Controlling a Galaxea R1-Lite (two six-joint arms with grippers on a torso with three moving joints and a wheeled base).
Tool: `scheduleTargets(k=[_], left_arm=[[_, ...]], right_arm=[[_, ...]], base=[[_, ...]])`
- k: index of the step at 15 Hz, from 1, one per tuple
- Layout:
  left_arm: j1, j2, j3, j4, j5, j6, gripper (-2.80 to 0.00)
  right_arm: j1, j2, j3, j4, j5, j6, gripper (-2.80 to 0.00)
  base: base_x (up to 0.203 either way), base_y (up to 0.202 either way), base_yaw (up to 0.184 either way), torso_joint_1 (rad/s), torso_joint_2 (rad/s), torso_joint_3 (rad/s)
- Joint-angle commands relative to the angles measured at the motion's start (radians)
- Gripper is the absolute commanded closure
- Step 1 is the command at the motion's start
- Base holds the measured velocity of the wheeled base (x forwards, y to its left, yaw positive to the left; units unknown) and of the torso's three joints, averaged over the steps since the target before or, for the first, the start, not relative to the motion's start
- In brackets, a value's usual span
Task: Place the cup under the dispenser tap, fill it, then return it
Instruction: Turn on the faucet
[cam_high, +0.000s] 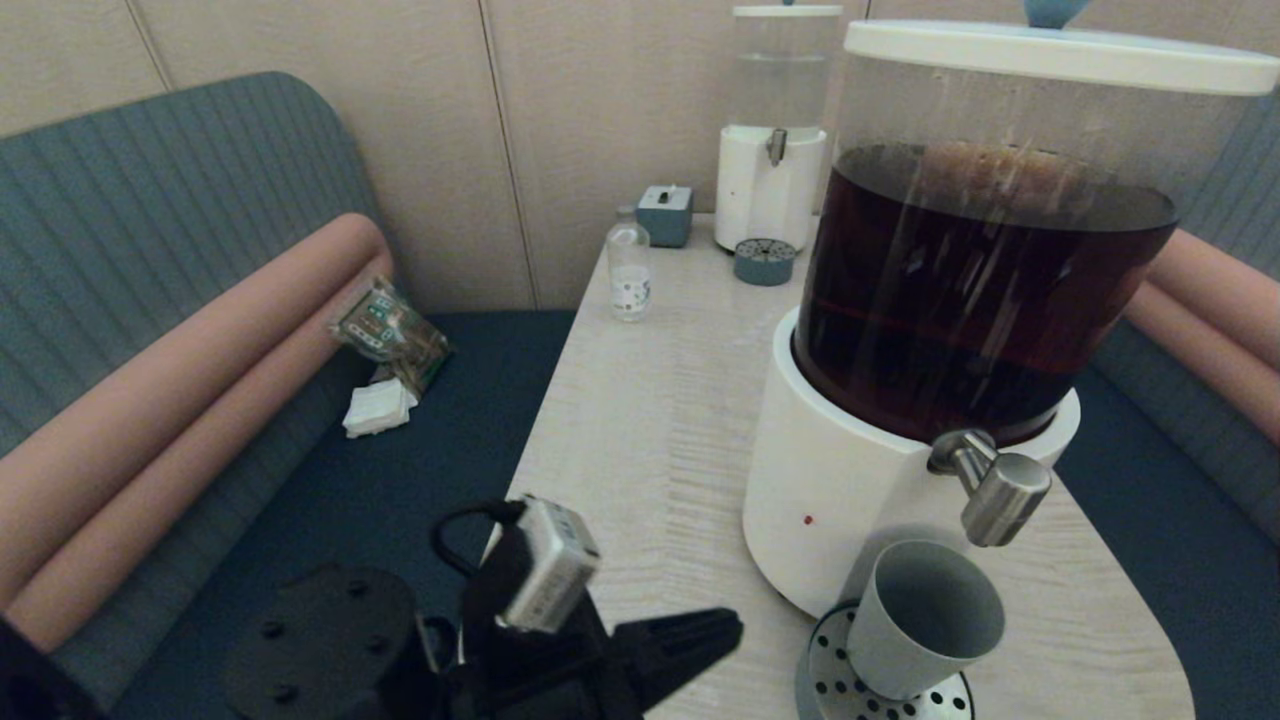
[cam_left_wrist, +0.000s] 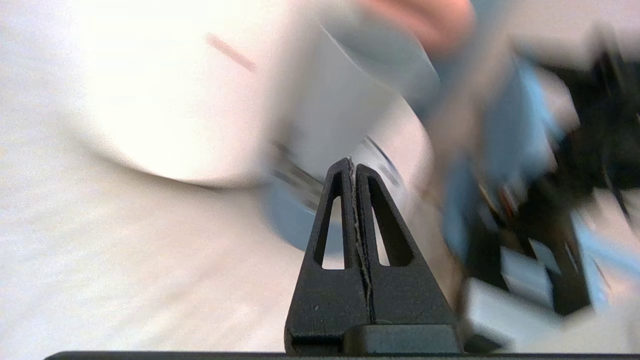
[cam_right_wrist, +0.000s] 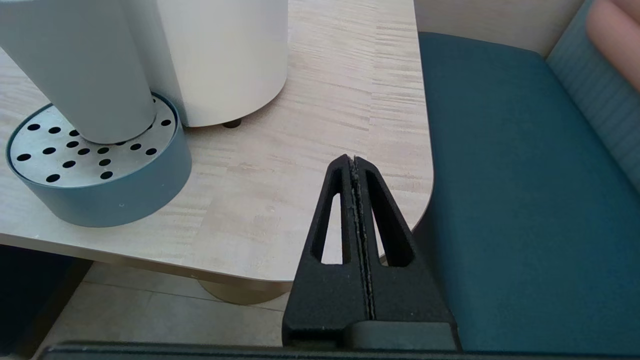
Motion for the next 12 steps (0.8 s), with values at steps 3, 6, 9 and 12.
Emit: scheduleTargets(k=[3,6,9,12], left_arm=[[0.228,-0.275,0.039,-0.008,0.178,-0.064,0.0],[0.455,-0.387,0.046,-0.008,0.239,-0.092,0.0],[0.679,-0.504,0.063,-0.008,0.249,-0.103,0.0],[0.805,-0.664,0.098,-0.008,0.252,-0.128,0.0]], right_arm=[[0.0,-0.003,0.009,0.0,0.0,-0.001,0.0],[0.0,-0.003,0.009,0.0,0.0,-0.001,0.0],[0.0,-0.003,0.009,0.0,0.0,-0.001,0.0],[0.0,-0.003,0.009,0.0,0.0,-0.001,0.0]], base=[[0.0,0.0,0.0,0.0,0.0,0.0],[0.0,0.0,0.0,0.0,0.0,0.0],[0.0,0.0,0.0,0.0,0.0,0.0],[0.0,0.0,0.0,0.0,0.0,0.0]])
